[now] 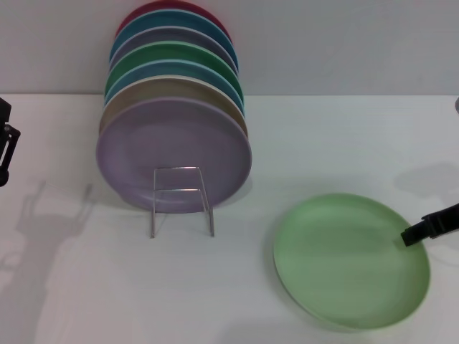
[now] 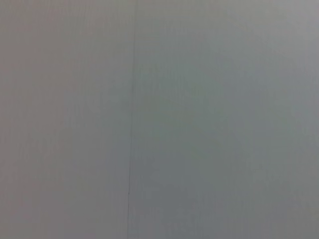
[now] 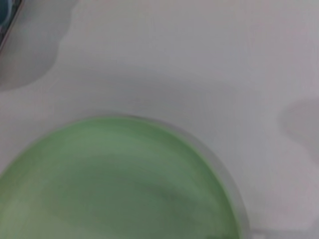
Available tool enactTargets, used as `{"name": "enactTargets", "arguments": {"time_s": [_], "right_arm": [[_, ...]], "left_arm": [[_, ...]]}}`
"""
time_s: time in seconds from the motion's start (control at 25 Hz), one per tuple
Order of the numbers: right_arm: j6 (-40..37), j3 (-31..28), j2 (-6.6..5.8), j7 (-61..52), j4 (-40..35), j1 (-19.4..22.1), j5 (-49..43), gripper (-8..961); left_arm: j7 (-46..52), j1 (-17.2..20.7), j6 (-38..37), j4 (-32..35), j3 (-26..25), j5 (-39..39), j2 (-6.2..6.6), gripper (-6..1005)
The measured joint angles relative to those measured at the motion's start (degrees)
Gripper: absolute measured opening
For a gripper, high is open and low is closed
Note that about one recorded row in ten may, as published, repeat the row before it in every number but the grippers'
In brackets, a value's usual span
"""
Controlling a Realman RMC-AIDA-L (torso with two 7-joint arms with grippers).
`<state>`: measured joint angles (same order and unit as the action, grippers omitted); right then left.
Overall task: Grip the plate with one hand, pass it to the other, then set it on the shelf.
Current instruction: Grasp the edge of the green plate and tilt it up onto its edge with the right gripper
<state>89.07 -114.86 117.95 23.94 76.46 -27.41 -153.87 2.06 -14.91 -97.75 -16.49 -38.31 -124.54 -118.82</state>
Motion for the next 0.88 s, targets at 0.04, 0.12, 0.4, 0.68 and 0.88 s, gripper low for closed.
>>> {"name": "enactTargets", "arguments": {"time_s": [0.04, 0.12, 0.4, 0.68, 0.88], "right_arm": [[-0.37, -0.08, 0.06, 0.20, -0.61, 0.00, 0.00, 513], [-1.13, -0.20, 0.16, 0.58, -2.10, -0.05, 0.00, 513], [-1.96, -0.28, 0.24, 1.08, -3.32, 0.19, 0.00, 514], [-2.56, -0.29, 0.26, 1.52, -5.09, -0.11, -0.02, 514], [-2.93, -0.37, 0.09, 2.33, -6.79, -0.75, -0.03, 376]], "left_arm": [[0.00, 0.00, 0.04, 0.02, 0.02, 0.00, 0.00, 814], [0.00, -0.03, 0.21, 0.11, 0.25, 0.00, 0.00, 814], [0.00, 0.10, 0.33, 0.15, 0.61, 0.00, 0.01, 814], [0.00, 0.22, 0.25, 0.15, 0.62, 0.00, -0.02, 813], [-0.01, 0.32, 0.28, 0.15, 0.62, 0.00, 0.00, 813]]}}
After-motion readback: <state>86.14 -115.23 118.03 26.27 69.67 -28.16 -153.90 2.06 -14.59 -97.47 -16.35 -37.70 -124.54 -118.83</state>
